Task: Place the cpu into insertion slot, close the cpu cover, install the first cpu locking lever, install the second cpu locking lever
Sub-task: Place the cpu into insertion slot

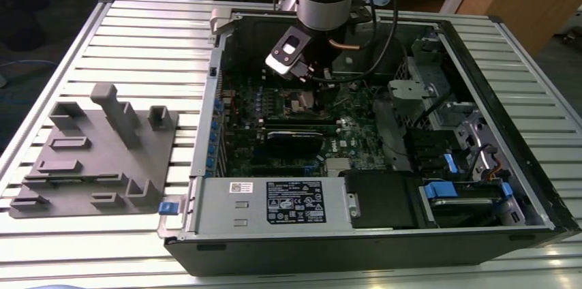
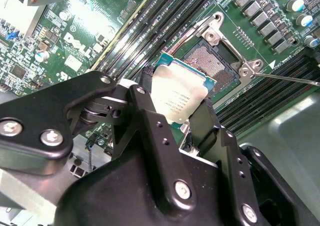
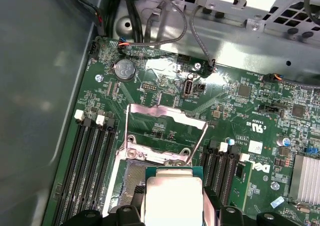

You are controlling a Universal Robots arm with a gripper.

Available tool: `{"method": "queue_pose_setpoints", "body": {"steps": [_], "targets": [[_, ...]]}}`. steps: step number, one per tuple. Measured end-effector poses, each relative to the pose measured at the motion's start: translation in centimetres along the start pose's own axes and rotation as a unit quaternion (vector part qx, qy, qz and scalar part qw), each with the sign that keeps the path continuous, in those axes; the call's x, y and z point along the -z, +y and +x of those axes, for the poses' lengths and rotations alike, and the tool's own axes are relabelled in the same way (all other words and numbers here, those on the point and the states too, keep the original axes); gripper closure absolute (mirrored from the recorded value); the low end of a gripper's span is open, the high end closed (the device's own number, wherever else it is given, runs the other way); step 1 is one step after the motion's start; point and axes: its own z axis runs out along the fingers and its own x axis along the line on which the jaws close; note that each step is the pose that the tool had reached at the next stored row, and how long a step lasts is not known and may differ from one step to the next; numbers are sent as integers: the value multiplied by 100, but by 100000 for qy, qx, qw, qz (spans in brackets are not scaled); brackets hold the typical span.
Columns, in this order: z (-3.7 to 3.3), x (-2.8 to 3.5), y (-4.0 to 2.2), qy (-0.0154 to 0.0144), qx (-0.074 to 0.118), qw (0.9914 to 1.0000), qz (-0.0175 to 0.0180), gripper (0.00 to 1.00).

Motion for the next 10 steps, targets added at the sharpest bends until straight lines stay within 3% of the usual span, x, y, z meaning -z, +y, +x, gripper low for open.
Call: {"method": "queue_pose_setpoints", "body": {"steps": [8, 10], "targets": [[0, 0, 0, -12, -85, 100000, 6, 46], [1, -2, 0, -89, -1147, 99993, 28, 46]]}}
